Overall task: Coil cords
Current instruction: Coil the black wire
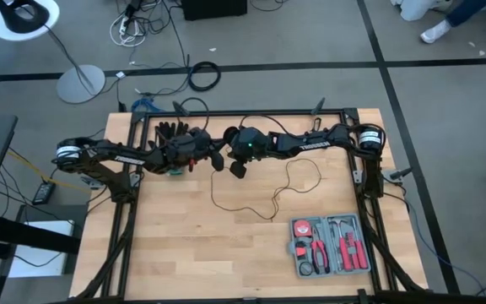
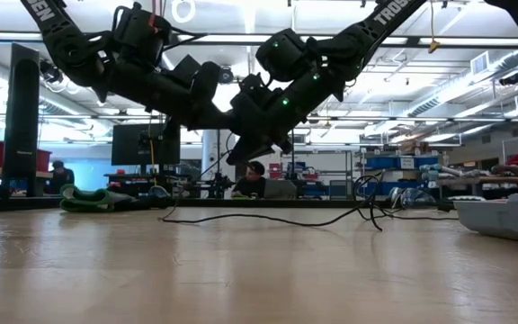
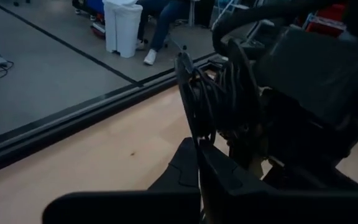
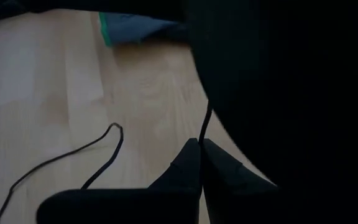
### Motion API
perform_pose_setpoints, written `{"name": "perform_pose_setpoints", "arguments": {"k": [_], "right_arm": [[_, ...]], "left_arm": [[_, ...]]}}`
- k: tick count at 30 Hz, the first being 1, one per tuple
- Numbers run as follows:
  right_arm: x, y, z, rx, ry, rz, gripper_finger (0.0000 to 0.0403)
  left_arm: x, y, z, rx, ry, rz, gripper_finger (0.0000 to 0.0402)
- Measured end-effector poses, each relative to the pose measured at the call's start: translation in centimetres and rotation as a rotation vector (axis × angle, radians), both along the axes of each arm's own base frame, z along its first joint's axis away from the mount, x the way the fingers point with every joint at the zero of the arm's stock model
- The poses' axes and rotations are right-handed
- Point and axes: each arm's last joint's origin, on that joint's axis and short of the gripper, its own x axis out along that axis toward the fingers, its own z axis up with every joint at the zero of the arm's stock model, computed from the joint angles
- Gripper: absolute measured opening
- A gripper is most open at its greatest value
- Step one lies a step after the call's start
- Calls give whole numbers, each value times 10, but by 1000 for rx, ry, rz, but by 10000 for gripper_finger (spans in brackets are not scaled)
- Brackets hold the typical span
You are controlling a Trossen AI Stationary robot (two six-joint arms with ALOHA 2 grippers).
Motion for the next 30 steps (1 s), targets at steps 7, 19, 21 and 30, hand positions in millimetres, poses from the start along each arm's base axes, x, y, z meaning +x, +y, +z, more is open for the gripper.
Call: {"name": "perform_pose_setpoints", "arguments": {"k": [7, 19, 21, 30], "right_arm": [[0, 2, 1, 2, 8, 1, 2], [1, 0, 2, -45, 1, -2, 2], [1, 1, 3, -50, 3, 3, 1], [-1, 8, 11, -66, -2, 29, 1]], "left_arm": [[-2, 1, -7, 29, 80, 56, 0], [-2, 1, -4, 33, 57, 50, 0], [-2, 1, -5, 42, 76, 46, 0], [-3, 1, -9, 46, 124, 42, 0]]}}
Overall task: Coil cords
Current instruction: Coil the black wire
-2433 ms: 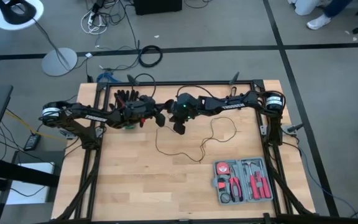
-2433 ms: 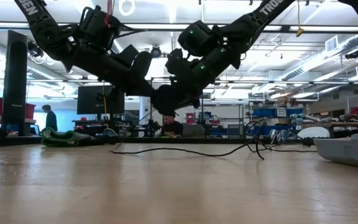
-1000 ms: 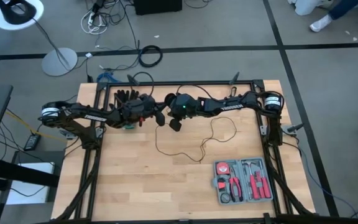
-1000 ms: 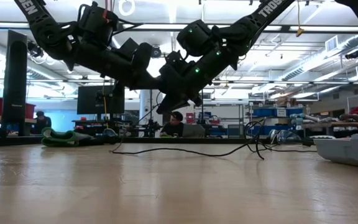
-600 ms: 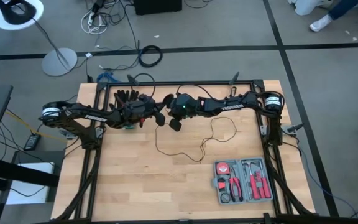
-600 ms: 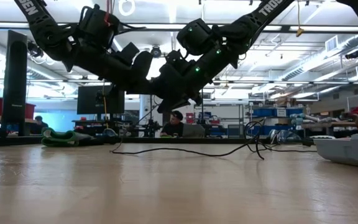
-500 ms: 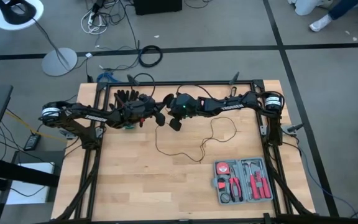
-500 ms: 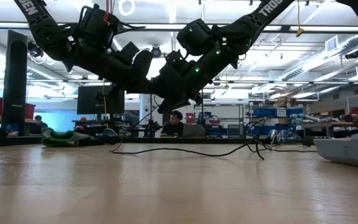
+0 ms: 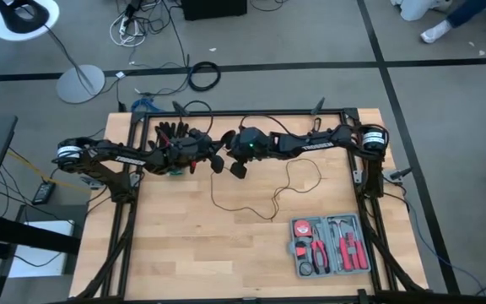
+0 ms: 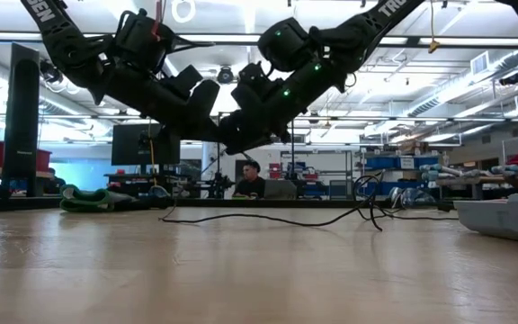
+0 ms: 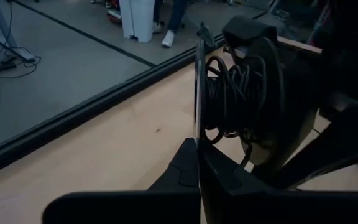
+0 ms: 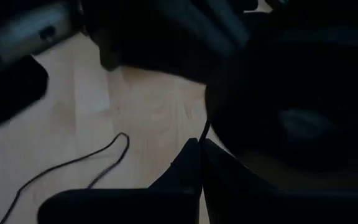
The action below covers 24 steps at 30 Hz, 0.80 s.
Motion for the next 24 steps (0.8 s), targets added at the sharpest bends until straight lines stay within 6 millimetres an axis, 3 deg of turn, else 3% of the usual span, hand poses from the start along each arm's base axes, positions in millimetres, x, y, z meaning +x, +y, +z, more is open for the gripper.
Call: {"name": "perform_pose_setpoints", "arguments": {"k": [16, 24], "right_arm": [[-24, 2, 50, -98, -19, -49, 1], [-35, -2, 49, -146, 99, -147, 2]], "left_arm": [[-1, -1, -5, -23, 51, -42, 0], [0, -3, -5, -85, 19, -68, 0]]}}
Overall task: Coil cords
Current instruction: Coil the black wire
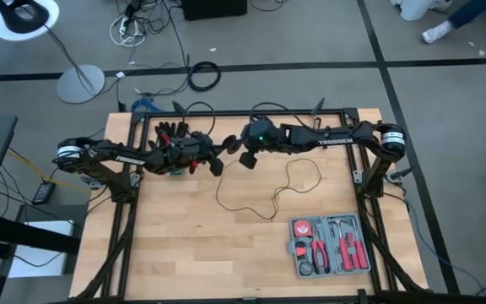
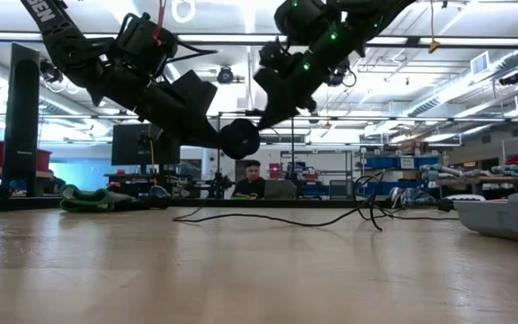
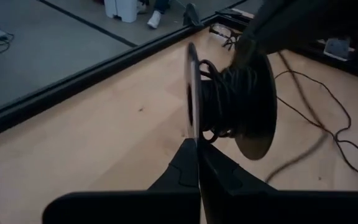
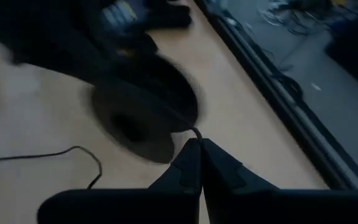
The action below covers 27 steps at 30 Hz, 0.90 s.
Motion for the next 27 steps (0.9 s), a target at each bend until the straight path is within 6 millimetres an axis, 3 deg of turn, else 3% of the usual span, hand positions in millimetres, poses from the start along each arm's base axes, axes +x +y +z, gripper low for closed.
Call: {"name": "perform_pose_setpoints", "arguments": {"k": [10, 14, 18, 27], "right_arm": [[-10, -2, -10, -2, 139, -69, 3], [-9, 1, -18, 66, 162, 1, 14], [-12, 3, -40, 112, 179, 16, 39], [-31, 19, -89, 167, 29, 5, 78]], "left_arm": [[2, -1, 4, -22, -55, -47, 0], [3, -1, 5, -36, -82, -43, 0], [3, -1, 6, -51, -94, -34, 0], [2, 1, 6, -31, -100, 43, 0]]}}
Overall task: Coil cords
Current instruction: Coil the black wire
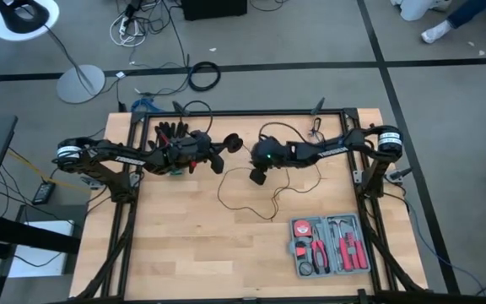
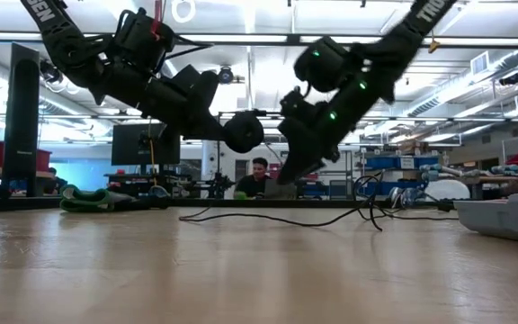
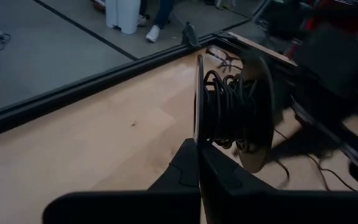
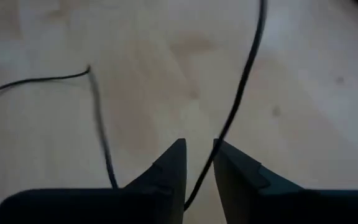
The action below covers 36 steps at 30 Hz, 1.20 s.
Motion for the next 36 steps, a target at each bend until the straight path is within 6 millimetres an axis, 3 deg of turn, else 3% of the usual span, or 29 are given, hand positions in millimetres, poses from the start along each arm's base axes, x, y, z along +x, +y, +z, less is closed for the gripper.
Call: {"name": "perform_pose_setpoints", "arguments": {"k": [7, 13, 24, 36], "right_arm": [[-23, 16, -31, 61, -150, 64, 78], [-41, 23, -47, 241, -204, 228, 78], [-39, 20, -43, 227, -232, 247, 78], [-39, 19, -35, 210, -255, 256, 77]], "left_arm": [[-1, 1, 2, 3, -56, 43, 0], [-20, -2, -8, -16, -222, 118, 0], [-52, -9, -27, -25, -328, 224, 0], [-64, -10, -36, -6, -303, 305, 0]]}}
